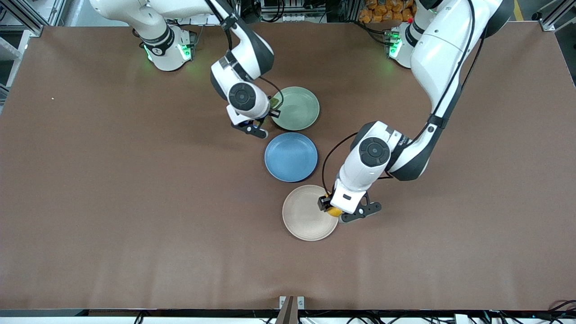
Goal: Place lemon and lettuce in plates
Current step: 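Carry the lemon to the cream plate while the right gripper carries lettuce, then open the left gripper over the cream plate while the right releases lettuce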
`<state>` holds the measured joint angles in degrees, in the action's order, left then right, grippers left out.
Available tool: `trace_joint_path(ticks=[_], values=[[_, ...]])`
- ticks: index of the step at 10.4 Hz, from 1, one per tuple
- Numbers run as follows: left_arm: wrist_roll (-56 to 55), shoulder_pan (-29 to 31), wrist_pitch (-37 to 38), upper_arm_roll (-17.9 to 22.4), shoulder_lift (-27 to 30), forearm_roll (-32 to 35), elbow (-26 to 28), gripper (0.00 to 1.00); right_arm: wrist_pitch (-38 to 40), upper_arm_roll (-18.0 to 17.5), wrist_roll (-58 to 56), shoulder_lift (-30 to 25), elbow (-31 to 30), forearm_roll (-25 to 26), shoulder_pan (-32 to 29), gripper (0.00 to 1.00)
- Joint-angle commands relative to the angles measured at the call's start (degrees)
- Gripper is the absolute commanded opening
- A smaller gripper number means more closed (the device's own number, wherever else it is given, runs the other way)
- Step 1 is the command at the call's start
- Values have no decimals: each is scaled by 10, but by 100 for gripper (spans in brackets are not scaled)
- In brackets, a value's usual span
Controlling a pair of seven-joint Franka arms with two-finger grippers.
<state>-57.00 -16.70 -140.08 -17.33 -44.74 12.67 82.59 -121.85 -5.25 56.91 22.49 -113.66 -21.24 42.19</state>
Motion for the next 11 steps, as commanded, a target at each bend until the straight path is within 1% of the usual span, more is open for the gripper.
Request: trace_joint_path(ticks=[1,3,4,5,6,7,9,10,11], values=[[-41,-39,-52,37,-17,-5,-8,0,-22,5,46,13,9,-12,37,0],[-70,-77,-78,75,-25,-6,-8,0,-60,5,86,29,10,-12,68,0],[-72,-81,-79,79,-26,-6,-7,0,-87,5,97,44,10,-12,81,0],[-72,-81,-79,79,-26,-6,-6,43,-122,5,110,64,12,-12,88,0],[-64,-82,-79,80,-26,-2,-4,99,-147,5,126,84,21,-12,97,0],[-65,-84,-78,79,-25,18,-1,100,-149,5,143,100,41,-12,104,0],[-65,-81,-78,79,-25,25,-1,100,-149,5,155,113,57,-11,106,0],[-67,-77,-78,80,-22,25,-1,100,-148,5,155,114,60,-11,105,10],[-70,-68,-75,80,-18,24,0,100,-144,6,155,114,60,-11,102,60]])
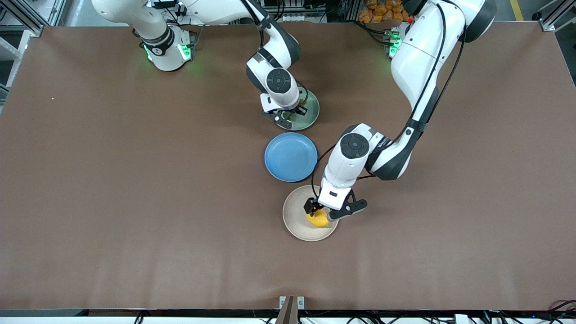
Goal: Place lemon and lettuce in plates
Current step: 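Open the left gripper over the cream plate while the right releases lettuce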
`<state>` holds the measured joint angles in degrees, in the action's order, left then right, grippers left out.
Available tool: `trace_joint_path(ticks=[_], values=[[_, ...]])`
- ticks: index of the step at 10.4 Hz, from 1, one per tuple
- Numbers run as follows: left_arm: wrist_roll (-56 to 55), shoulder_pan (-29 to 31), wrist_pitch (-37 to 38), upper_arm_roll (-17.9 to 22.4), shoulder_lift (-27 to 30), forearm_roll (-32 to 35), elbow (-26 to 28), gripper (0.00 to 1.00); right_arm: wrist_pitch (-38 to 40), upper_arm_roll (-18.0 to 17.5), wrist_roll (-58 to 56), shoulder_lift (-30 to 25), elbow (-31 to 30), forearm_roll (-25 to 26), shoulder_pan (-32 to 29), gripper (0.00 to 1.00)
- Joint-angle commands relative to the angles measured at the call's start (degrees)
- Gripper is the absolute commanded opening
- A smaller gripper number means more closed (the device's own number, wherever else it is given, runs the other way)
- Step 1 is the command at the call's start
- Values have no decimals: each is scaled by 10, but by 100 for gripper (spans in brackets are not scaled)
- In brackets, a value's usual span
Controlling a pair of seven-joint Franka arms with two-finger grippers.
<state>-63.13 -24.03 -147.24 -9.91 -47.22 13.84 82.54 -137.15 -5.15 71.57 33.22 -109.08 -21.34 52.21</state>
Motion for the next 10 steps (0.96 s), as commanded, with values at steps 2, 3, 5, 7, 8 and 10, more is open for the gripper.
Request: trace_joint_path(ticks=[2,3,5,7,8,10], values=[[-10,31,31,5,17,9,7,100,20,8,3,-2,18,-2,-2,100],[-10,44,55,5,24,9,8,100,50,9,0,-3,33,-2,-7,100],[-8,69,96,5,41,9,8,100,145,9,0,-2,80,6,-28,100],[-7,89,136,4,55,8,11,100,211,8,-5,-3,109,24,-47,100],[-9,99,141,3,67,7,29,100,244,8,-18,-4,122,29,-59,100],[-9,125,137,-3,103,7,80,100,343,12,-60,-8,163,52,-84,100]])
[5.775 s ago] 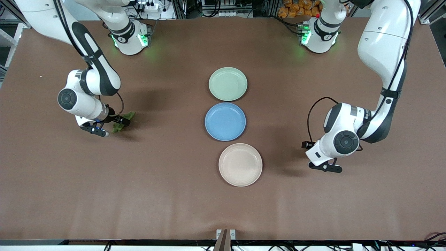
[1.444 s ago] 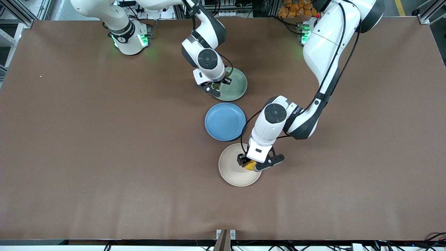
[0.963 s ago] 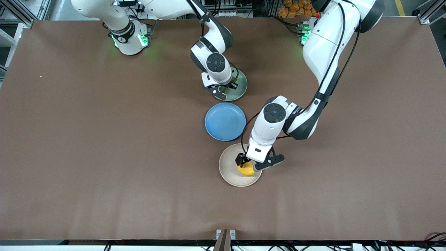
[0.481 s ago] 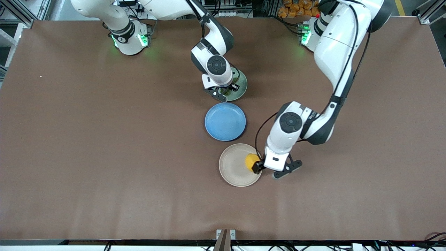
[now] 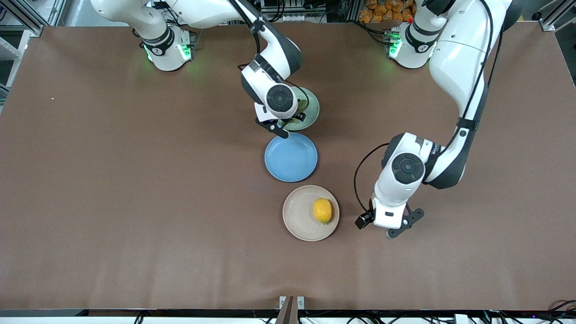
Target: Place lemon and lettuce in plates
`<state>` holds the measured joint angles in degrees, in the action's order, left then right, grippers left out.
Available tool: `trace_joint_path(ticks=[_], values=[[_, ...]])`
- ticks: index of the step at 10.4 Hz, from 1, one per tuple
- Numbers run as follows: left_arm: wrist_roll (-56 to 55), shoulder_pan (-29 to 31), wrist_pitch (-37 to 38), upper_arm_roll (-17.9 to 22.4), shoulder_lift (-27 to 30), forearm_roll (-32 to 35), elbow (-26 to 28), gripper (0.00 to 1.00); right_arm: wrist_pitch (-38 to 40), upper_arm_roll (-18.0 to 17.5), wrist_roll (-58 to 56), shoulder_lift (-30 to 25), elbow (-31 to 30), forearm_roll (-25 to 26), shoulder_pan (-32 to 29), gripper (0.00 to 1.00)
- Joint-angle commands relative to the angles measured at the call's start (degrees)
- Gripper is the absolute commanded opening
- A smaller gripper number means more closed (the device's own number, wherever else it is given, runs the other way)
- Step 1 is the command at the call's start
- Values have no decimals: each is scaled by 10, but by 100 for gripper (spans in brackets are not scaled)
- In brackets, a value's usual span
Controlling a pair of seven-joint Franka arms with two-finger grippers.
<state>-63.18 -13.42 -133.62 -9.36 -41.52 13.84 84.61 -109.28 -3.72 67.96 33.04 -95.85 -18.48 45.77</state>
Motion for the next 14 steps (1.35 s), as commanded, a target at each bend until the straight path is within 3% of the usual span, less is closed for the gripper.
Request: trace_joint_path(ticks=[1,4,7,12,14], values=[[-8,30,-10,-9,67,7,93,100,125,-2,-35,-6,62,41,-38,100],[6,88,-118,-32,147,7,247,100,237,-2,-76,-17,109,49,-96,100],[44,158,-233,-66,215,9,390,100,320,-2,-99,-31,113,99,-163,100],[71,176,-235,-73,284,8,470,100,373,-2,-214,-59,129,183,-266,100],[61,176,-234,-91,295,8,478,100,404,-1,-356,-68,153,226,-307,100]])
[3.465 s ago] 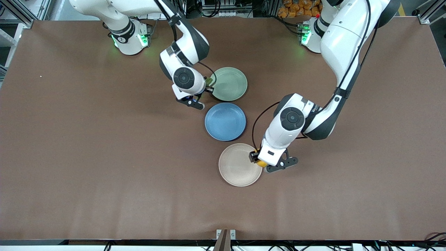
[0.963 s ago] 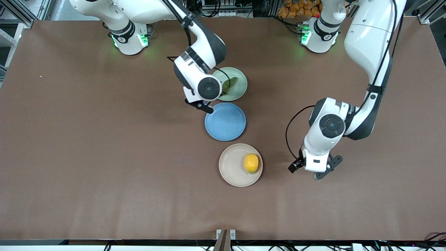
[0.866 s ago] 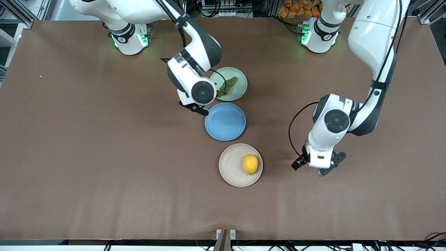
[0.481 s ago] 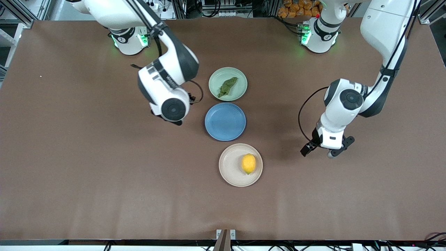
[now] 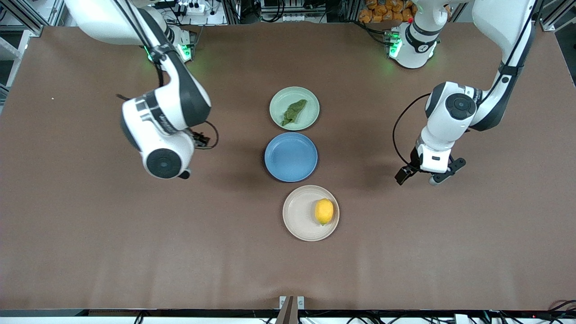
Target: Place lemon and lettuce in plates
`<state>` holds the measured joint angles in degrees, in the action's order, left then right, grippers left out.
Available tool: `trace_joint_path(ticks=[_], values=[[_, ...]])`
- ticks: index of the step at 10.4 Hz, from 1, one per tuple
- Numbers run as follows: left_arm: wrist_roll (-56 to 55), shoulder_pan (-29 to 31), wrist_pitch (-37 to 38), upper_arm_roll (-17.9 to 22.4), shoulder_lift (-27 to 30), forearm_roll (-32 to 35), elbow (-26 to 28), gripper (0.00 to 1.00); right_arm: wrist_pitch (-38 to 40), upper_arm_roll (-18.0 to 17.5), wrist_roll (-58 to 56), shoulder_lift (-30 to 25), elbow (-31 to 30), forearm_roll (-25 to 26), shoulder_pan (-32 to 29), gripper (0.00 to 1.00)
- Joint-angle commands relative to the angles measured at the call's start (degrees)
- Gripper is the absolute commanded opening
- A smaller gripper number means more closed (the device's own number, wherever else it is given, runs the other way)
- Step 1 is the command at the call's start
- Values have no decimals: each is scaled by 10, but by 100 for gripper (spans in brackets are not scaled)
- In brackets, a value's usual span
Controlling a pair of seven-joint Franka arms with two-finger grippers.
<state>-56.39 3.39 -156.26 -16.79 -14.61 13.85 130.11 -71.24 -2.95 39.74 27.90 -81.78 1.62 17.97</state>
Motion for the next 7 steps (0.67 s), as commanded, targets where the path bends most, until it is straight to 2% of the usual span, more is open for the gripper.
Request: trace_joint_path(ticks=[1,3,6,7], values=[[-18,7,-7,-33,29,7,23,100,25,-9,-135,-27,19,25,-57,100],[-44,7,-2,-58,47,6,28,100,25,-8,-233,-50,20,28,-99,100],[-54,7,-1,-69,89,6,78,100,25,-8,-247,-86,23,27,-127,100],[-60,7,-1,-75,91,7,76,100,26,-7,-247,-98,39,27,-127,100]])
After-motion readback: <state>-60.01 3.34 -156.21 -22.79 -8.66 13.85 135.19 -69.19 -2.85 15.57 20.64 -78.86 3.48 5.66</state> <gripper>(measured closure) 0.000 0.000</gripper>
